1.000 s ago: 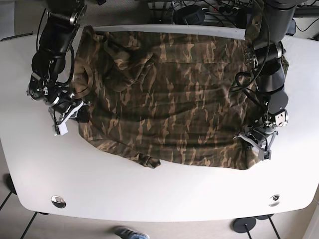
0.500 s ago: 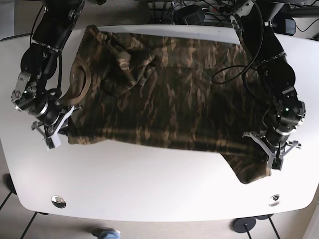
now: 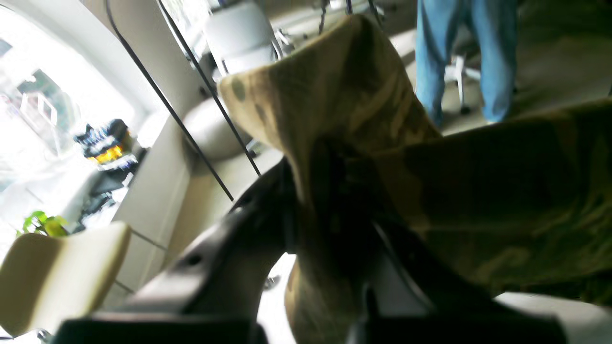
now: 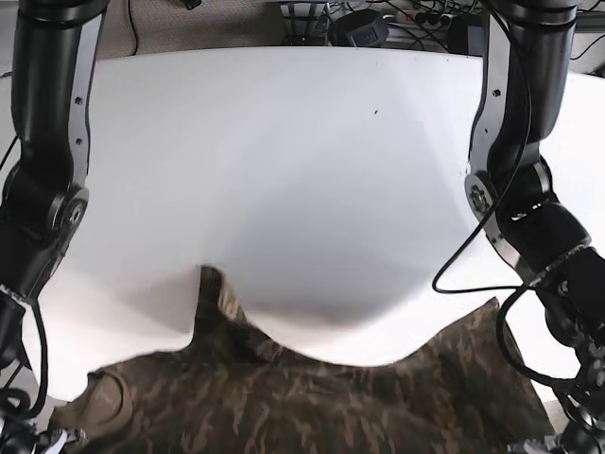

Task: Fold the T-shirt properly
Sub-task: 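Lift the shirt with both grippers and lay it down straightened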

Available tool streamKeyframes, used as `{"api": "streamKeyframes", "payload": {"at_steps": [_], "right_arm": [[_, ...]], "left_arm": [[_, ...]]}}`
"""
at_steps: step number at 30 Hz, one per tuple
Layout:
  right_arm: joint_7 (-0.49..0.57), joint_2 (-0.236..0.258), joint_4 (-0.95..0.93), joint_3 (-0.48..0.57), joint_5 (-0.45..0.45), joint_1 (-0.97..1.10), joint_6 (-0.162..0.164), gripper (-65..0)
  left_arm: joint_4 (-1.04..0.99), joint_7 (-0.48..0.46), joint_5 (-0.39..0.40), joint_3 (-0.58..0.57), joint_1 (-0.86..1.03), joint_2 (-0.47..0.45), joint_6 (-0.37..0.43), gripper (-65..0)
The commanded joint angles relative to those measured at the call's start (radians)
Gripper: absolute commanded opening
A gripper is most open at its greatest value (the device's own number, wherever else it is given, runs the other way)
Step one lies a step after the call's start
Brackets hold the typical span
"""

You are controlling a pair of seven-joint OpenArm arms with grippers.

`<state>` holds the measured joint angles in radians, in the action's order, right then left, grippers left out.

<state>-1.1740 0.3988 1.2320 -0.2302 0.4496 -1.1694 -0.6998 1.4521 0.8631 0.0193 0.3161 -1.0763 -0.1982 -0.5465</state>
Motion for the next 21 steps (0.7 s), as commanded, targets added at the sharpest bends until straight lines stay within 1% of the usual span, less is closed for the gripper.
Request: {"api": "streamKeyframes", "payload": {"at_steps": [1, 4, 8, 10, 12, 15, 18, 21], "right_arm": [[0.018, 0.016, 0.010, 0.009, 0.001, -0.065, 0.004, -63.1], [0.012, 0.018, 0.030, 0.016, 0.002, -0.034, 0.002, -63.1], [0.013, 0.018, 0.154, 0.005, 0.002, 0.181, 0.002, -63.1], [0.013, 0.009, 0.231, -0.054, 0.002, 0.325, 0.002, -63.1], [0.013, -0.021, 0.306, -0.114, 0.002, 0.500, 0.002, -63.1], [0.013, -0.041, 0.394, -0.174, 0.002, 0.711, 0.002, -63.1], [0.016, -0.074, 0.470, -0.223, 0.002, 0.905, 0.002, -63.1], [0.019, -0.102, 0.504, -0.248, 0.004, 1.054, 0.002, -63.1]], "left_arm": [[-0.006, -0.032, -0.005, 0.002, -0.066, -0.024, 0.012, -65.0], [-0.006, -0.032, -0.003, 0.002, -0.048, -0.028, 0.004, -65.0], [0.006, -0.035, -0.002, 0.012, 0.120, -0.030, -0.054, -65.0], [0.055, -0.035, -0.002, 0.022, 0.230, -0.030, -0.073, -65.0], [0.123, -0.035, -0.002, 0.050, 0.377, -0.027, -0.105, -65.0], [0.192, -0.035, -0.002, 0.068, 0.560, -0.024, -0.136, -65.0], [0.263, -0.035, -0.002, 0.116, 0.746, -0.020, -0.152, -65.0], [0.281, -0.035, -0.002, 0.180, 0.885, 0.016, -0.152, -65.0]]}}
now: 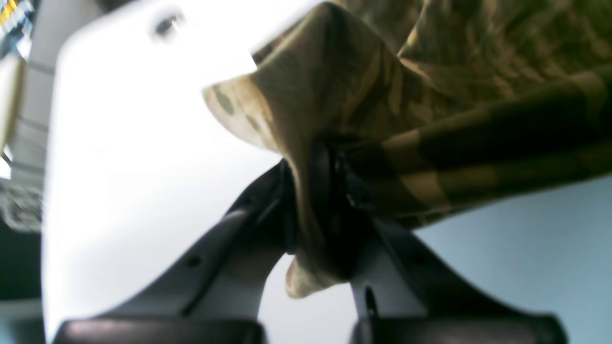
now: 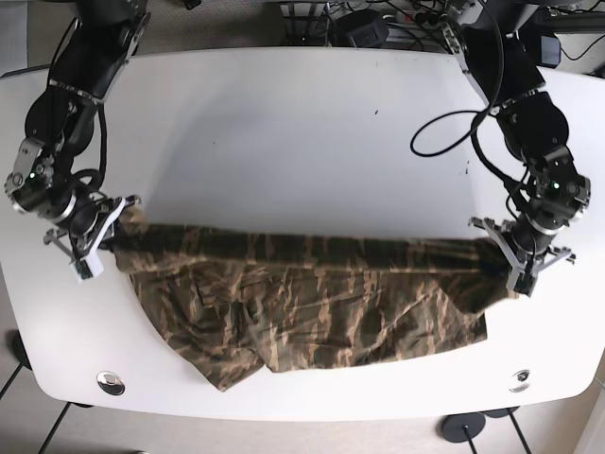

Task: Fold the T-shirt properly
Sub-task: 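Lift the shirt with both grippers and lay it down straightened, then pull the held shirt edge taut with both grippers and release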

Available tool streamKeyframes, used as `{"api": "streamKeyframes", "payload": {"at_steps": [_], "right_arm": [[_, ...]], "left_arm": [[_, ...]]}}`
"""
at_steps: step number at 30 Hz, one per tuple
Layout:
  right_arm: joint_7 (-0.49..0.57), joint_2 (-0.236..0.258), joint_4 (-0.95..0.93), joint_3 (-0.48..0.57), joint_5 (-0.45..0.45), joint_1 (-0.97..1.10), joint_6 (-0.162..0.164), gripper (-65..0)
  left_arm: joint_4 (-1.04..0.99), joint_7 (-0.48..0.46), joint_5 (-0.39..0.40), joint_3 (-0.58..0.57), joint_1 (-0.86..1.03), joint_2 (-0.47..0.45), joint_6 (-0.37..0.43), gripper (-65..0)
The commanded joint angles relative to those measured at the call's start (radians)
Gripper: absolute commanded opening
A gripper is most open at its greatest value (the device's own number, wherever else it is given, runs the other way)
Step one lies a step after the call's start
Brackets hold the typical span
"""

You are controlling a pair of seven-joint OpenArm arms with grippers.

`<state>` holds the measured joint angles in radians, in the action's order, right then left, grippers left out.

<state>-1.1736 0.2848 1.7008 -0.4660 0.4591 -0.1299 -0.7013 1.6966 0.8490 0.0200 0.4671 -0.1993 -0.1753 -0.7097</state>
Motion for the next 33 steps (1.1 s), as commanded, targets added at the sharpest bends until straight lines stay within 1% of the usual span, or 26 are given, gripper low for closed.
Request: {"api": "streamKeyframes", "payload": {"at_steps": [1, 3, 5, 7, 10, 13, 16, 19, 21, 23, 24, 25, 26, 27, 28, 29, 30, 32, 33], "right_arm": [[0.019, 0.006, 0.054, -0.012, -0.006, 0.060, 0.003, -63.1], [0.019, 0.003, 0.095, -0.023, -0.006, 0.148, 0.003, -63.1], [0.017, -0.009, 0.140, -0.053, 0.031, 0.250, 0.003, -63.1], [0.014, 0.001, 0.143, -0.078, 0.059, 0.303, 0.003, -63.1], [0.014, 0.020, 0.143, -0.095, 0.073, 0.368, 0.003, -63.1], [0.014, 0.020, 0.143, -0.092, 0.073, 0.408, 0.003, -63.1], [0.016, 0.020, 0.140, -0.092, 0.066, 0.428, 0.003, -63.1], [0.019, 0.020, 0.140, -0.095, 0.065, 0.436, 0.003, -63.1], [0.019, 0.020, 0.140, -0.092, 0.065, 0.438, 0.003, -63.1], [0.019, 0.020, 0.141, -0.090, 0.065, 0.441, 0.003, -63.1], [0.019, 0.020, 0.141, -0.090, 0.065, 0.448, 0.003, -63.1], [0.019, 0.020, 0.143, -0.090, 0.066, 0.453, 0.003, -63.1], [0.019, 0.020, 0.143, -0.090, 0.071, 0.454, 0.003, -63.1], [0.019, 0.020, 0.144, -0.090, 0.071, 0.456, 0.003, -63.1], [0.019, 0.020, 0.144, -0.090, 0.073, 0.457, 0.003, -63.1], [0.019, 0.020, 0.152, -0.092, 0.073, 0.459, 0.003, -62.9], [0.017, 0.020, 0.160, -0.095, 0.071, 0.461, 0.003, -62.8], [0.017, 0.020, 0.183, -0.096, 0.073, 0.493, 0.003, -62.8], [0.017, 0.020, 0.196, -0.098, 0.069, 0.504, 0.003, -62.6]], "left_arm": [[0.044, -0.021, -0.002, 0.063, 0.051, 0.006, 0.012, -65.0], [0.050, -0.021, -0.002, 0.121, 0.110, 0.029, 0.012, -65.0], [0.052, -0.021, -0.002, 0.170, 0.180, 0.038, 0.012, -65.0], [0.052, -0.021, -0.002, 0.206, 0.220, 0.038, 0.012, -65.0], [0.050, -0.021, -0.002, 0.224, 0.269, 0.033, 0.012, -65.0], [0.058, -0.021, -0.005, 0.224, 0.311, 0.030, 0.012, -65.0], [0.104, -0.018, -0.004, 0.220, 0.346, -0.011, 0.012, -65.0], [0.107, -0.015, -0.002, 0.220, 0.366, -0.051, 0.012, -65.0], [0.107, -0.014, -0.002, 0.220, 0.366, -0.060, 0.012, -54.4], [0.125, -0.006, -0.002, 0.229, 0.367, -0.059, 0.012, -33.1], [0.130, 0.019, -0.001, 0.236, 0.375, -0.059, 0.012, -26.9], [0.130, 0.048, 0.013, 0.249, 0.380, -0.059, 0.012, -22.6], [0.132, 0.069, 0.050, 0.272, 0.380, -0.060, 0.012, -21.0], [0.133, 0.091, 0.105, 0.304, 0.383, -0.073, 0.012, -21.4], [0.129, 0.135, 0.197, 0.342, 0.386, -0.111, 0.012, -22.5], [0.125, 0.175, 0.263, 0.367, 0.386, -0.137, 0.012, -23.1], [0.125, 0.207, 0.317, 0.390, 0.386, -0.157, 0.012, -23.1], [0.124, 0.238, 0.415, 0.442, 0.389, -0.181, 0.012, -22.9], [0.116, 0.243, 0.432, 0.459, 0.396, -0.188, 0.012, -22.9]]}}
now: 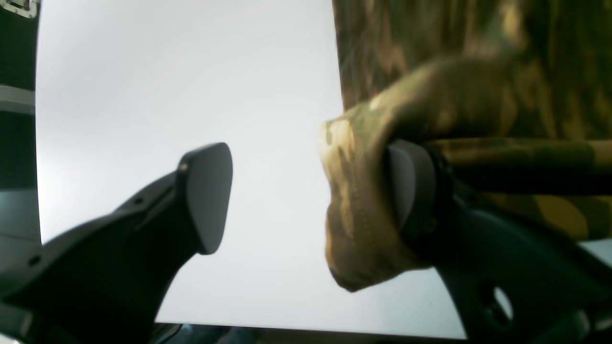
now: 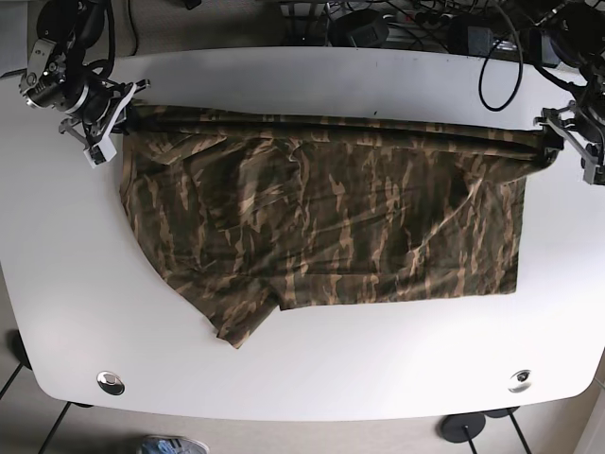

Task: Fold the T-shirt properly
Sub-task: 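Pull the held shirt edge taut with both grippers and release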

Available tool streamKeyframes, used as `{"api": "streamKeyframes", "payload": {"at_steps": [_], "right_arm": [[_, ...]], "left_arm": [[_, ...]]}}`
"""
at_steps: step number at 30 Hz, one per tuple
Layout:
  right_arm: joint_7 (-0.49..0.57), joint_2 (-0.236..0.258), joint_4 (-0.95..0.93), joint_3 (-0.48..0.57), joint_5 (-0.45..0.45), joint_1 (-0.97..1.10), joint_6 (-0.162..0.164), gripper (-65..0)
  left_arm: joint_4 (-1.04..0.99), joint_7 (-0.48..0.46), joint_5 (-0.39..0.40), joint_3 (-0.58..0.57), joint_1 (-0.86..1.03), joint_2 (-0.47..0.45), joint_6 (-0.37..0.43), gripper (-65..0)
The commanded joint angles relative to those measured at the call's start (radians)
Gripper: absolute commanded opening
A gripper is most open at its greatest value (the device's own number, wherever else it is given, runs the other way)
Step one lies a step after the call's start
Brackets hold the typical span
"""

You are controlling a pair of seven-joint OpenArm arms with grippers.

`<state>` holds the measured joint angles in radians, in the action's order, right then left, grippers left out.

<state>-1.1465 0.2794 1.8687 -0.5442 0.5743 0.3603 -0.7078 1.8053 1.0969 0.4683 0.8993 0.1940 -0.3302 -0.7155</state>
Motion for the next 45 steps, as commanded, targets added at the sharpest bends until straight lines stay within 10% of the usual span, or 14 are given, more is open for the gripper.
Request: {"api": "streamKeyframes", "payload": {"at_steps": [1, 11, 18, 28, 37, 45], "right_arm": [[-0.010, 0.024, 0.033, -0.020, -0.047, 0.015, 0.010, -62.6], [-0.010, 0.017, 0.006, -0.020, -0.043, 0.047, 0.010, -62.1], [-0.010, 0.014, 0.036, -0.021, 0.003, 0.072, 0.010, -34.1], [-0.014, 0.022, 0.035, -0.210, 0.260, 0.107, 0.010, -32.8], [-0.008, -0.002, 0.036, -0.080, 0.085, 0.110, 0.010, -33.0], [-0.005, -0.047, 0.018, -0.080, -0.024, 0.139, 0.010, -33.1]], "left_arm": [[-0.009, -0.001, -0.001, 0.034, 0.015, -0.043, 0.017, -22.9], [-0.161, -0.001, 0.278, -0.085, 0.118, -0.188, 0.017, -22.2], [-0.158, 0.001, 0.286, -0.222, 0.155, -0.191, 0.017, -22.4], [-0.157, -0.002, 0.274, -0.227, 0.138, -0.186, 0.017, -22.9], [0.040, -0.070, -0.036, -0.299, 0.175, -0.045, 0.017, -24.7], [0.086, -0.423, -0.389, -0.269, 0.281, 0.176, 0.017, -38.8]]}}
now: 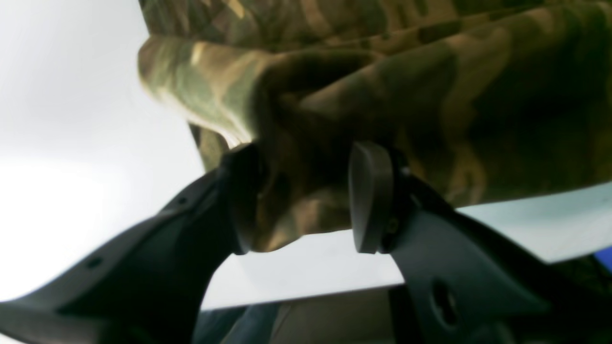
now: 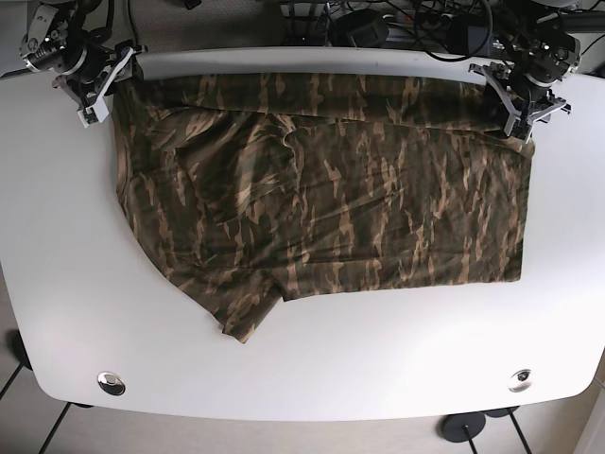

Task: Fold the T-shirt properly
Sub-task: 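Pull the held shirt edge taut with both grippers and release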

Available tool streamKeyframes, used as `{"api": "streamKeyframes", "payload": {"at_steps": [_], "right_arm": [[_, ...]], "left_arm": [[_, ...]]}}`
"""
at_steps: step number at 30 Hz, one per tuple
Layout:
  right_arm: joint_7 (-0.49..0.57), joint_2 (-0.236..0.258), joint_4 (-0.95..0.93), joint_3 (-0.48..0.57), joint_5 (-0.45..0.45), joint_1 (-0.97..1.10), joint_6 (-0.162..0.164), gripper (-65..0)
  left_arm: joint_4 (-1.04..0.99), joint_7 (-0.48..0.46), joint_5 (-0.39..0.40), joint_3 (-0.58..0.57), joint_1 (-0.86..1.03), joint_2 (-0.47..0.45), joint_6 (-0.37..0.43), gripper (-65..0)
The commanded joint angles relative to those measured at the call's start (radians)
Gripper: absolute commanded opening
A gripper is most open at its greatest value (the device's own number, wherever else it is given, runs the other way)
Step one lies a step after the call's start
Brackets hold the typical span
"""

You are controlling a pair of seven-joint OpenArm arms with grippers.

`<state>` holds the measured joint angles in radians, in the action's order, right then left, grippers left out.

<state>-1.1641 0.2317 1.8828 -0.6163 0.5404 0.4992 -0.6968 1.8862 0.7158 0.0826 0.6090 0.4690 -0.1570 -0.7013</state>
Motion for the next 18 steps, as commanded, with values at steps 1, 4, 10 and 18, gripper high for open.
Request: {"api": "streamKeyframes", "payload": {"at_steps": [1, 4, 10, 18], "right_arm": [[0.013, -0.001, -0.013, -0.007, 0.010, -0.003, -0.001, -33.1], [0.060, -0.001, -0.087, -0.003, 0.008, -0.006, -0.001, -33.5], [0.102, 0.033, -0.154, -0.001, -0.010, -0.014, -0.001, -61.2], [0.102, 0.048, -0.153, -0.004, -0.010, -0.020, -0.001, -62.3]], "left_arm": [[-0.010, -0.063, -0.010, 0.038, 0.003, 0.018, 0.003, -38.8], [-0.061, -0.075, -0.007, 0.108, -0.008, 0.026, 0.003, -38.9], [-0.026, -0.072, 0.069, 0.234, -0.031, 0.021, 0.003, -48.6], [-0.198, -0.074, 0.046, 0.236, -0.034, -0.017, 0.003, -48.6]]}}
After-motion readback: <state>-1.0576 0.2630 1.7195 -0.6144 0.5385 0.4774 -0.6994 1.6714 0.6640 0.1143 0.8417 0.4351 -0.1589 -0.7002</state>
